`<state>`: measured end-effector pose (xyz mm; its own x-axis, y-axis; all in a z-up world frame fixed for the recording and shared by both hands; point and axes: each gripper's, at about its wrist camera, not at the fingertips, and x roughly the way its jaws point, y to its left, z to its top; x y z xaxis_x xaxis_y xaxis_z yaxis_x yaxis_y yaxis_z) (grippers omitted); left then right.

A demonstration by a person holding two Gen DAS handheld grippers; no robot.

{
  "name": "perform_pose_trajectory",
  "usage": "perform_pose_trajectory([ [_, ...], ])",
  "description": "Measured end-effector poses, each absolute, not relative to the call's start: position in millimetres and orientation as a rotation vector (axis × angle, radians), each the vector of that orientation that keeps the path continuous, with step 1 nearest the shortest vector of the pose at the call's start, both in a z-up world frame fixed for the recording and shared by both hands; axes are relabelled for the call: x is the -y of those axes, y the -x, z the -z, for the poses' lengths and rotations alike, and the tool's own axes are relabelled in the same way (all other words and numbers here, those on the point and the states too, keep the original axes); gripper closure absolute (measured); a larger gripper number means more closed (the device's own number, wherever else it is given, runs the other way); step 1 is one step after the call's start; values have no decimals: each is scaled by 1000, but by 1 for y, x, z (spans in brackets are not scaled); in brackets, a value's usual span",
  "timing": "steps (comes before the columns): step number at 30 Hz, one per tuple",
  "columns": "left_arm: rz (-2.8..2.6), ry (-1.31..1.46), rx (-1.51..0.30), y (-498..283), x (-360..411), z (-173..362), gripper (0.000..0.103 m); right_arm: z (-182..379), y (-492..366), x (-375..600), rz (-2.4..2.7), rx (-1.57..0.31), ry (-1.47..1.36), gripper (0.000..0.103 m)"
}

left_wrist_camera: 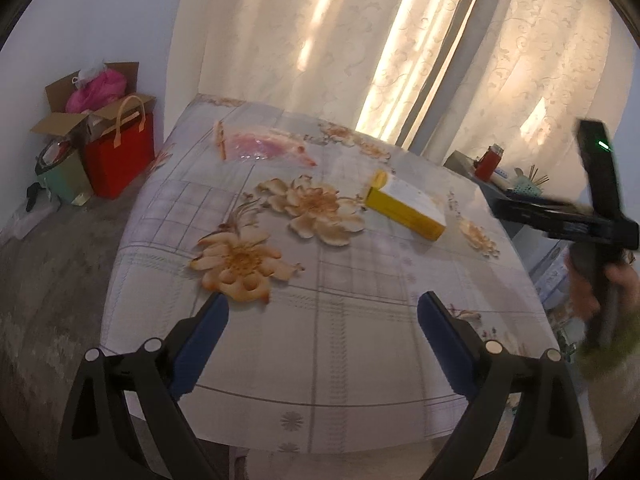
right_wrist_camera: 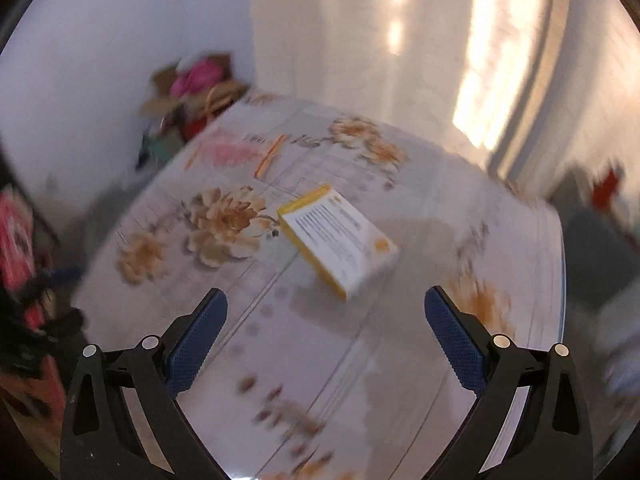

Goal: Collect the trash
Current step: 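Grasp the yellow-white capsule box with the right gripper and lift it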

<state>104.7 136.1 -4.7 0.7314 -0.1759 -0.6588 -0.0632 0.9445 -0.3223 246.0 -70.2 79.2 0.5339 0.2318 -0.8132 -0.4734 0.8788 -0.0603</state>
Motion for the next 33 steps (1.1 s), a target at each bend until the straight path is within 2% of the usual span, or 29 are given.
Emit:
perform_pose_trajectory([
  [7, 56, 403, -790, -115, -163, 17, 9, -43, -309, 31, -506, -968, 572, 8],
  [13, 50, 391, -788, -122, -185, 12, 9, -20, -351, 37, -599, -1123, 469, 8],
  [16, 63, 369, -731, -134, -205, -9, 9, -13, -364, 48, -616, -1175, 386, 8],
  [23, 125, 202, -695, -225, -233, -43, 8, 0, -370, 56, -678, -1231, 271, 8],
  [27, 181, 95, -749, -292, -227, -34, 8, 3, -361, 53, -717, -1211, 282, 8],
  [33, 276, -233, -846, -368, -195, -1, 8, 13, -343, 43, -718, -1180, 432, 8],
])
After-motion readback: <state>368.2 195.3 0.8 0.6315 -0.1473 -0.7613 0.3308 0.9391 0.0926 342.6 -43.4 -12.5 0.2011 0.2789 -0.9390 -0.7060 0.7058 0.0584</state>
